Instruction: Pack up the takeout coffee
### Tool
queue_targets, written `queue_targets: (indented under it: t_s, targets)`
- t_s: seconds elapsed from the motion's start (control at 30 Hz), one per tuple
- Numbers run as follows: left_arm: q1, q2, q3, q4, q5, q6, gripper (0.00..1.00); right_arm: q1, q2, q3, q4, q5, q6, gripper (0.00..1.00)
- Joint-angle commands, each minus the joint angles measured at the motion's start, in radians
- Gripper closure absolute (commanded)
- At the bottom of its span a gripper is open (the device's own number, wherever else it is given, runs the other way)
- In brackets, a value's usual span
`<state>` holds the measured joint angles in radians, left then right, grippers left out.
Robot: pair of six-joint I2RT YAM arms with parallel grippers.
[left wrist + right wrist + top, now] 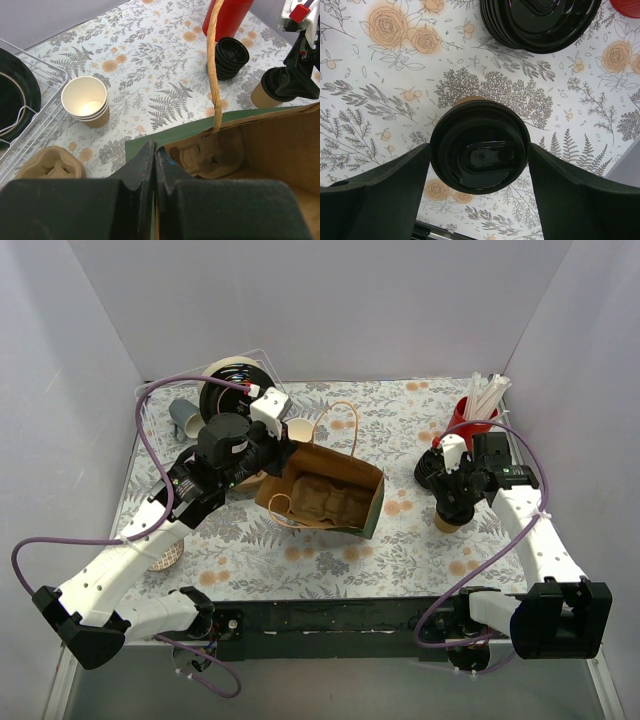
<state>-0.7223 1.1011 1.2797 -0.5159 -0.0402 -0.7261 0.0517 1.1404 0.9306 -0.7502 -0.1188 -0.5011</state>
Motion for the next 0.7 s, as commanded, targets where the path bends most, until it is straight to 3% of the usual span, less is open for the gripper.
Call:
queue_targets:
  t_s: [0.0, 0.67]
  targets:
    - [-0.005, -0.040, 0.035, -0.003, 0.006, 0.014, 1.00, -0.007, 0.015, 0.017, 0.038, 0.024, 0.007, 0.13]
    - [-0.005, -0.043, 0.020, 0.004, 0.003, 0.028, 1.00, -0.041, 0.035, -0.019, 0.037, 0.007, 0.136, 0.14]
